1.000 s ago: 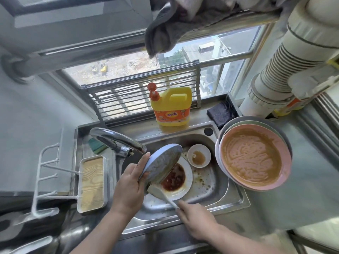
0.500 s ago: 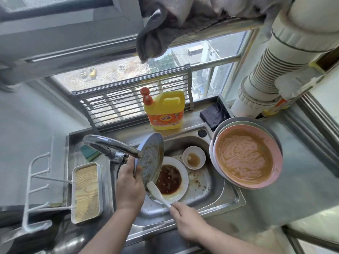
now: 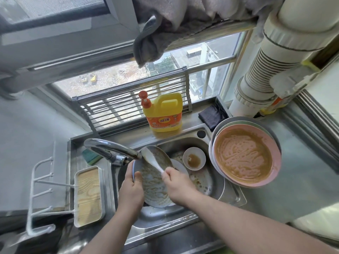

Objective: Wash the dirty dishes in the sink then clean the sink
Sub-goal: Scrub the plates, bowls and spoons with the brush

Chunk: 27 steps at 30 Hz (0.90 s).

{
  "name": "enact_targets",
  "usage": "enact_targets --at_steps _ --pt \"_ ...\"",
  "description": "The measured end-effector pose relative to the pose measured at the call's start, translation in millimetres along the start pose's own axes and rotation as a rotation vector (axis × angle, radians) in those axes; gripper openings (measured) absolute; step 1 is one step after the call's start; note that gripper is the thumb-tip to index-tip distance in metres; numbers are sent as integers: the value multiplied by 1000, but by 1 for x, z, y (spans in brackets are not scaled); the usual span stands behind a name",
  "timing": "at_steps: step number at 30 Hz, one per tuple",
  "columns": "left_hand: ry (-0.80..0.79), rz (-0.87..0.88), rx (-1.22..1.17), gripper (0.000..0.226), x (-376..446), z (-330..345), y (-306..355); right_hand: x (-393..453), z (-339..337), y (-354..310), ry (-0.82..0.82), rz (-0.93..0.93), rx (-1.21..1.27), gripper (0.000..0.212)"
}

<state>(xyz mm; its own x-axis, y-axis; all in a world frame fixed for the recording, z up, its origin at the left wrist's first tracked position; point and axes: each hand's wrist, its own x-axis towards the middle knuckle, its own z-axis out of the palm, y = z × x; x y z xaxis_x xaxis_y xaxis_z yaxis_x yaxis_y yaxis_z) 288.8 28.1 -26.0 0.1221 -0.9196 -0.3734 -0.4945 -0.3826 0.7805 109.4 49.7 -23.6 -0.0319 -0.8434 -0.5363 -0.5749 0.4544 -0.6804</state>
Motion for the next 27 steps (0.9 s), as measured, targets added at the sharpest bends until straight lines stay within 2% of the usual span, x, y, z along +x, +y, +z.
enact_targets --at_steps 2,5,9,11,13,14,16,19,22,23,27 --pt "10 -24 0 46 1 4 -1 -18 23 -3 -44 -10 131 41" --pt "1 -27 58 37 -9 6 -7 -20 32 4 -22 23 152 44" --pt "34 -31 28 39 -24 9 -16 6 14 32 74 254 167 37" --pt "18 -59 -21 41 -26 12 -18 10 17 35 80 409 356 37" --pt "-21 -66 -20 41 -28 18 -18 7 29 14 -10 585 645 38" --pt "-38 -57 0 41 -28 21 -17 5 34 2 -73 613 718 40" --pt "-33 -53 -8 38 -21 23 -13 -6 46 -14 -192 522 681 43" --pt "0 -90 -130 36 0 12 -7 -34 48 -16 -259 357 519 35" --pt "-10 -99 -161 74 11 2 -10 -51 44 -7 -285 253 418 27" --pt "-12 -79 -142 78 8 3 -12 -47 42 -9 -255 203 395 29" --pt "-2 -116 -132 50 -4 17 -16 -21 37 -18 -147 55 158 32"
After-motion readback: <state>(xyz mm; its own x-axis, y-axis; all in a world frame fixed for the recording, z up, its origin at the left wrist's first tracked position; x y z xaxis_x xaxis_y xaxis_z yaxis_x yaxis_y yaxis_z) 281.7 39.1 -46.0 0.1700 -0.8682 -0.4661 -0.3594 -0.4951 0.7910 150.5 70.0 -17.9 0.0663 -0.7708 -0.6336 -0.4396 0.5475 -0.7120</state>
